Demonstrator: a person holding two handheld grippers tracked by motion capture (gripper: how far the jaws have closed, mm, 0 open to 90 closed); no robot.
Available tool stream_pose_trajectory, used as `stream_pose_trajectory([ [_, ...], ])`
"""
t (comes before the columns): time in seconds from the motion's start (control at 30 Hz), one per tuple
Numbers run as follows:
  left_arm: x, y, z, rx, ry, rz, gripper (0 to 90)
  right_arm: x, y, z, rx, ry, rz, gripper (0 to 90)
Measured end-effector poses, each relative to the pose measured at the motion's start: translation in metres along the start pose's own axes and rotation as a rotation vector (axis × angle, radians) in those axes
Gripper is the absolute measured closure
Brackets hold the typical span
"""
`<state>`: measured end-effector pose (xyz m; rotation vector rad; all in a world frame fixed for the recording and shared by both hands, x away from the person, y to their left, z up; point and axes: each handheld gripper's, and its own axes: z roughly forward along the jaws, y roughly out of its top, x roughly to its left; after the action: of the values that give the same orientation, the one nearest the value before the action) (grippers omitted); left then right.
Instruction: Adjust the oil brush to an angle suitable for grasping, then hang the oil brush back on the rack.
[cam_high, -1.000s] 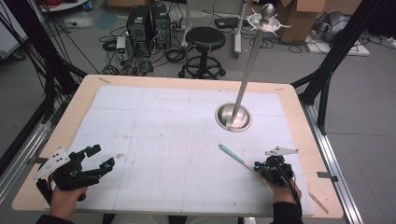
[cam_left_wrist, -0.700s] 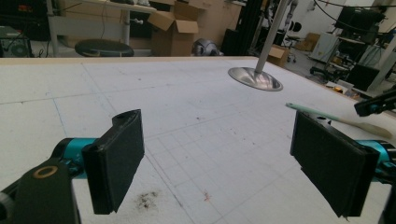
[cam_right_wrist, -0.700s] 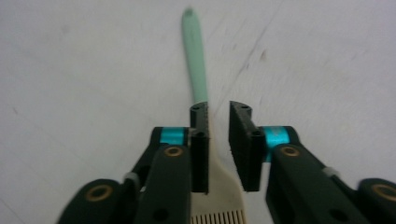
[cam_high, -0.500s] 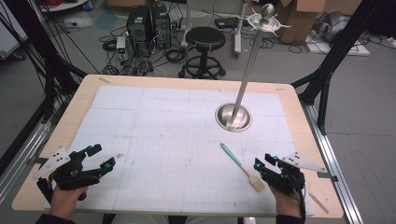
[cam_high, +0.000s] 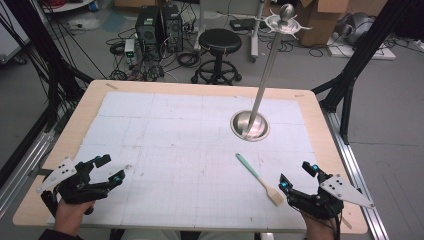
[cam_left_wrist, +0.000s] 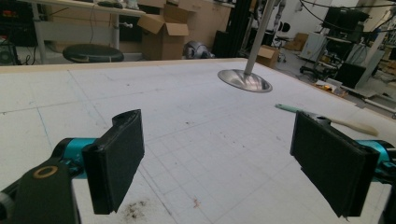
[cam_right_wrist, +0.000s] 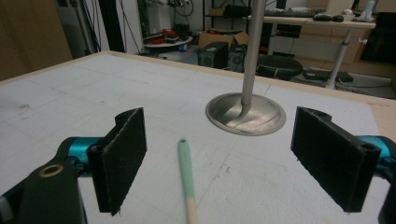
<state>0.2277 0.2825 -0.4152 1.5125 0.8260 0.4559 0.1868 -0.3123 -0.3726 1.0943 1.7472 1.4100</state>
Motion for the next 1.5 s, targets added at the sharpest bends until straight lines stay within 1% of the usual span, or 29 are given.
stream_pose_trajectory([
  [0.13,0.001,-0.001,0.0,0.009,-0.007,0.003,17.9,-0.002,-0.001,0.003,0.006,-0.004,0.007,16.8],
  [0.17,0.001,0.0,0.0,0.006,-0.006,0.0,17.8,-0.002,-0.002,0.003,0.015,-0.003,0.012,16.8],
  [0.27,0.0,0.001,-0.003,-0.008,-0.001,-0.003,17.8,-0.003,-0.003,0.006,0.025,-0.007,0.009,16.8],
  [0.33,0.0,0.001,-0.004,-0.008,0.002,-0.005,17.9,-0.003,-0.004,0.007,0.032,-0.006,0.003,16.8],
  [0.57,0.0,0.001,-0.002,-0.002,0.001,-0.001,17.9,-0.005,-0.007,0.01,0.058,-0.005,0.014,16.8],
  [0.6,0.0,0.0,-0.001,-0.003,0.0,-0.005,17.8,-0.005,-0.008,0.011,0.062,-0.003,0.014,16.8],
  [0.67,0.001,0.0,0.0,0.003,-0.005,-0.003,17.9,-0.004,-0.008,0.014,0.08,-0.006,0.007,16.9],
  [0.83,-0.001,0.0,0.004,0.008,-0.015,0.001,17.9,-0.001,-0.012,0.023,0.137,0.017,-0.002,16.9],
  [0.97,-0.004,0.0,0.005,0.018,-0.031,0.007,17.8,0.001,-0.012,0.028,0.155,0.035,-0.007,16.9],
  [1.07,-0.006,0.0,0.006,0.029,-0.043,0.016,17.8,0.003,-0.013,0.034,0.185,0.054,-0.011,16.9],
  [1.27,-0.008,-0.001,0.008,0.043,-0.051,0.021,17.8,0.005,-0.02,0.053,0.272,0.083,-0.022,18.0],
  [1.37,-0.008,-0.002,0.008,0.043,-0.051,0.018,17.8,0.005,-0.022,0.06,0.298,0.097,-0.012,22.3],
  [1.5,-0.008,-0.002,0.007,0.037,-0.049,0.015,17.8,0.007,-0.026,0.075,0.364,0.109,-0.028,25.2],
])
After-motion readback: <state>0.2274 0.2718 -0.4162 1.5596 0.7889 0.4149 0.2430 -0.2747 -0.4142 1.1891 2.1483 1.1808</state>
